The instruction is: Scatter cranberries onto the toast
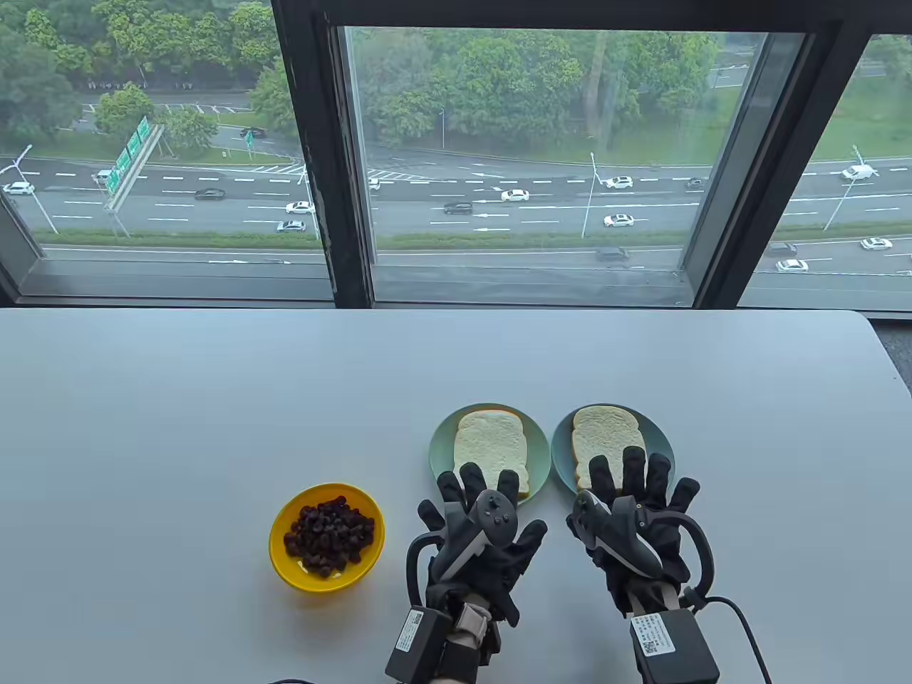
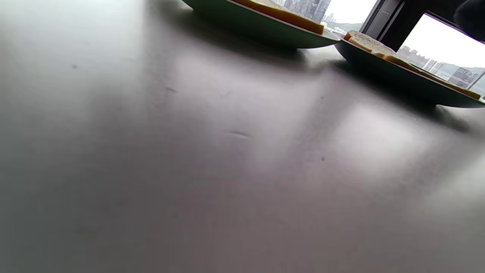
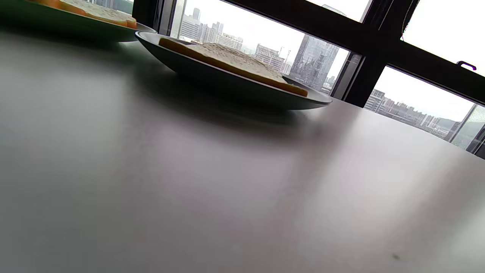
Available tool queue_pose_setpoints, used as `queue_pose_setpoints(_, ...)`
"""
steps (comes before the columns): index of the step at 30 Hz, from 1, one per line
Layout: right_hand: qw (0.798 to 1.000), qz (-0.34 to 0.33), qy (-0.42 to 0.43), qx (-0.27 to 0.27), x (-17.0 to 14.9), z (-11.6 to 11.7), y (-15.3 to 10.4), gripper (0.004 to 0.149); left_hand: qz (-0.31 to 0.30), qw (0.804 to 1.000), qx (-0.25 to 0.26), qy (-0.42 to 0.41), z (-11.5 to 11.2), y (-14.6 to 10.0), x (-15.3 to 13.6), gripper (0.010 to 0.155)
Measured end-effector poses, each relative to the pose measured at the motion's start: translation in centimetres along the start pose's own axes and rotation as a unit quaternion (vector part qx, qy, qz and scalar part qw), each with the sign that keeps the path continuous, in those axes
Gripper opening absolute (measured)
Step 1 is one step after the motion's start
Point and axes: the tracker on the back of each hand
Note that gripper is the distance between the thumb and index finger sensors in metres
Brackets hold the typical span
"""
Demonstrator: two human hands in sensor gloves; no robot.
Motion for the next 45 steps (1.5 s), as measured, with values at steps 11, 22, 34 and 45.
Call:
queue_pose_setpoints(11,0.999,-0.005,-0.028,0.020,0.1,0.6,0.1,0.083,0.009,1.000,-0.002,0.016,0.3,-0.1,0.0,0.079)
queue_pose_setpoints(22,0.998,-0.011,-0.050,0.021,0.0,0.2,-0.3,0.083,0.046,0.998,0.041,0.013,2.2,-0.8,-1.5,0.079)
queue_pose_setpoints(34,0.996,-0.017,-0.081,0.032,0.5,0.1,-0.7,0.082,0.183,0.978,0.037,-0.095,5.9,-1.6,-9.2,0.077)
queue_pose_setpoints(45,0.994,-0.016,-0.099,0.038,0.4,-0.2,-0.8,0.082,0.304,0.894,0.029,-0.329,7.9,-6.0,-20.3,0.076)
Point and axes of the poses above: the tracker on the back of each hand, its own x axis roughly to the thumb side, its own y axis roughly from the wrist to the fingertips, z = x × y, and after that the axes turned 2 degrees about -x, right-handed
